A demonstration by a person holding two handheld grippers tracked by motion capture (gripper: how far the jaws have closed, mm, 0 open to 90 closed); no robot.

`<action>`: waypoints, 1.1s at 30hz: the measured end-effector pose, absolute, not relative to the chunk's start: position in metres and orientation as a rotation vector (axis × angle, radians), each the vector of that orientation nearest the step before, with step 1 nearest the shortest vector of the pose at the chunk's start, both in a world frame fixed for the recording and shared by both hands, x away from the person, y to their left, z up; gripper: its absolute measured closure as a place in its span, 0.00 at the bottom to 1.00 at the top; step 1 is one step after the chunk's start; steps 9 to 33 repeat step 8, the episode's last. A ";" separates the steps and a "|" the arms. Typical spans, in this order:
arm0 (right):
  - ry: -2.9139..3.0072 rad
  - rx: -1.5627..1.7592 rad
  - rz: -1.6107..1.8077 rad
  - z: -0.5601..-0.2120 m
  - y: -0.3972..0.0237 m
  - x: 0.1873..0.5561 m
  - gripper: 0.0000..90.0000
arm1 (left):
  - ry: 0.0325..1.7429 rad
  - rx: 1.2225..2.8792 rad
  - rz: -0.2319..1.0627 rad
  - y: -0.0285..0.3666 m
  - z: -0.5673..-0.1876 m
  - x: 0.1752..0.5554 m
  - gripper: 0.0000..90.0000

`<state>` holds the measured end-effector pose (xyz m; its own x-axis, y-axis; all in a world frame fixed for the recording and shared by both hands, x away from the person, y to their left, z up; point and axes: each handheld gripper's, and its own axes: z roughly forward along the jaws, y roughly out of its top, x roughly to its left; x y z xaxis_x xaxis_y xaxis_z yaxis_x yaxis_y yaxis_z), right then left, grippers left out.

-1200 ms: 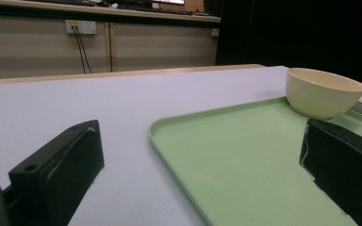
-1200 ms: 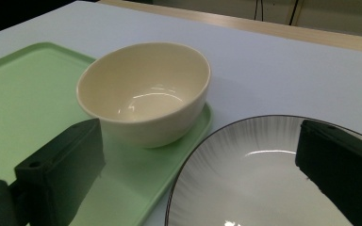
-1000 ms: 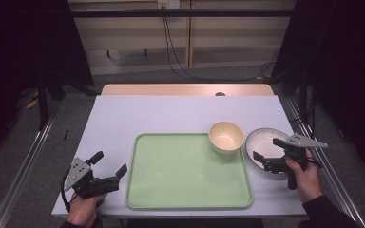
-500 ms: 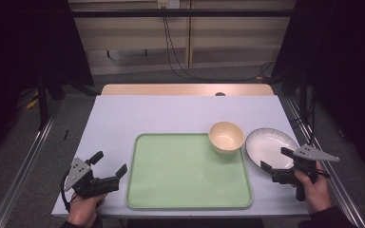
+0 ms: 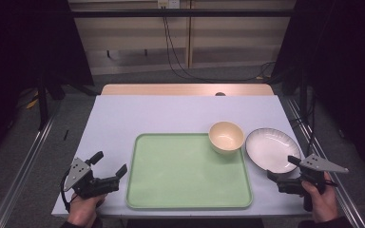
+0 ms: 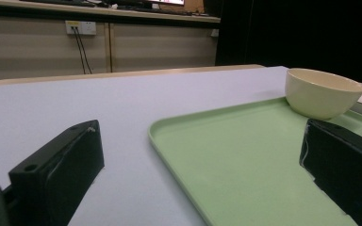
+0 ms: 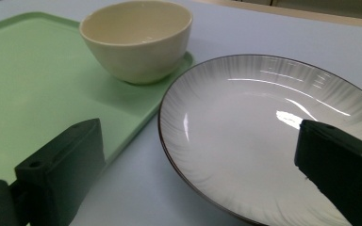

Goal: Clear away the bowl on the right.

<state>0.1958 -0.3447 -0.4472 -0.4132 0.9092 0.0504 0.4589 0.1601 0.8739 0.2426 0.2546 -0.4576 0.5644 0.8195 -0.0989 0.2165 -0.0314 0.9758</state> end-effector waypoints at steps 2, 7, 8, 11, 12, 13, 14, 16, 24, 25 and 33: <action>1.953 1.291 1.162 -0.448 -0.345 0.196 0.02 | 0.903 1.572 0.604 0.255 -0.458 0.243 0.00; 1.978 1.299 1.142 -0.452 -0.345 0.200 0.02 | 0.902 1.571 0.605 0.255 -0.458 0.243 0.00; 1.975 1.293 1.151 -0.452 -0.345 0.200 0.02 | 0.904 1.571 0.604 0.255 -0.458 0.243 0.00; 1.975 1.293 1.151 -0.452 -0.345 0.200 0.02 | 0.904 1.571 0.604 0.255 -0.458 0.243 0.00; 1.975 1.293 1.151 -0.452 -0.345 0.200 0.02 | 0.904 1.571 0.604 0.255 -0.458 0.243 0.00; 1.975 1.293 1.151 -0.452 -0.345 0.200 0.02 | 0.904 1.571 0.604 0.255 -0.458 0.243 0.00; 1.975 1.293 1.151 -0.452 -0.345 0.200 0.02 | 0.904 1.571 0.604 0.255 -0.458 0.243 0.00; 1.975 1.293 1.151 -0.452 -0.345 0.200 0.02 | 0.904 1.571 0.604 0.255 -0.458 0.243 0.00; 1.975 1.293 1.151 -0.452 -0.345 0.200 0.02 | 0.904 1.571 0.604 0.255 -0.458 0.243 0.00; 1.975 1.293 1.151 -0.452 -0.345 0.200 0.02 | 0.904 1.571 0.604 0.255 -0.458 0.243 0.00; 1.975 1.293 1.151 -0.452 -0.345 0.200 0.02 | 0.904 1.571 0.604 0.255 -0.458 0.243 0.00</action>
